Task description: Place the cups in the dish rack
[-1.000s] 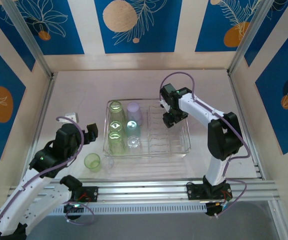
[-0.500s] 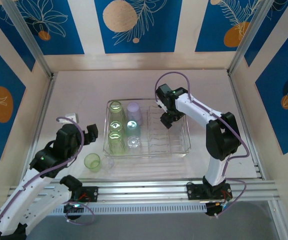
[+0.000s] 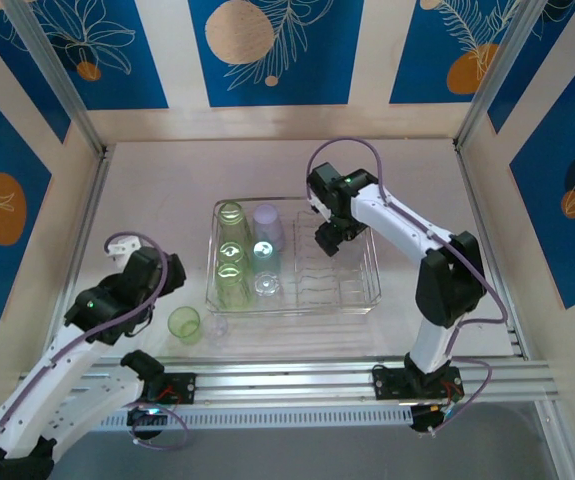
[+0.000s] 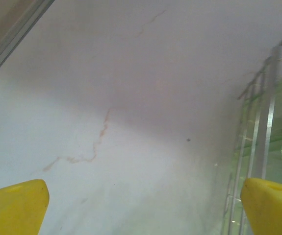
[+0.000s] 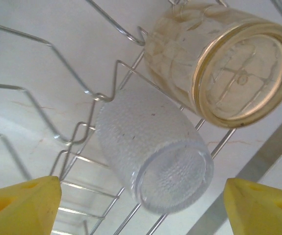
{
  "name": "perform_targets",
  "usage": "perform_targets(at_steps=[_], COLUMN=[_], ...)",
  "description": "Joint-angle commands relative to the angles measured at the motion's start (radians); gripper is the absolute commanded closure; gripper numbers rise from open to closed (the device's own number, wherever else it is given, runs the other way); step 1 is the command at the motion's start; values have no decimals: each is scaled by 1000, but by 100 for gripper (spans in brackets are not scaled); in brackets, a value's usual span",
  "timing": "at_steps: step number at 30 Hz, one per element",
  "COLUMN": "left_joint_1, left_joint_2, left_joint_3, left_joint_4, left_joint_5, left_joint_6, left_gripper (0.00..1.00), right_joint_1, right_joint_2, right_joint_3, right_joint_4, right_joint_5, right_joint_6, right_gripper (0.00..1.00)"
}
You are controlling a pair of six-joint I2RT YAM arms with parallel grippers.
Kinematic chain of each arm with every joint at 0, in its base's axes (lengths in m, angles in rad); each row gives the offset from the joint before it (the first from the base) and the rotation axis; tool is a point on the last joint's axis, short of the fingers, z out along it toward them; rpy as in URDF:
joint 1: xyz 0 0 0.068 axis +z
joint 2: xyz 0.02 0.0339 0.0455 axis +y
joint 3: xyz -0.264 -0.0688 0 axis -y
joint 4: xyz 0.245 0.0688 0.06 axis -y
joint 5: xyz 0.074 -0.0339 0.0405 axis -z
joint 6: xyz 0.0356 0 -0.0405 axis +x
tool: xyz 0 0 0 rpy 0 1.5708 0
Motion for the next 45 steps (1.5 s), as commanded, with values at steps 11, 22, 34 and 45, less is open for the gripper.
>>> perform_targets(at_steps=[11, 22, 34, 45], left_joint_1=[2, 2, 0, 0], left_joint_2=[8, -8, -43, -147], left_joint_3=[-97, -208, -269, -272], left_joint_4=[-123, -113, -79, -132], left_joint_5=[146, 225, 335, 370], left_joint_6=[-333, -480, -474, -441], left_gripper=[8, 24, 36, 31], right_joint_1=[-7, -57, -110, -113], right_joint_2=[-199, -315, -342, -333], right_joint_3=[-9, -51, -81, -81], right_joint_4=[-25, 26, 56, 57], right_joint_5=[-209, -305, -349, -346], right_joint_6=[77, 100, 92, 91], right_gripper=[17, 21, 25, 25])
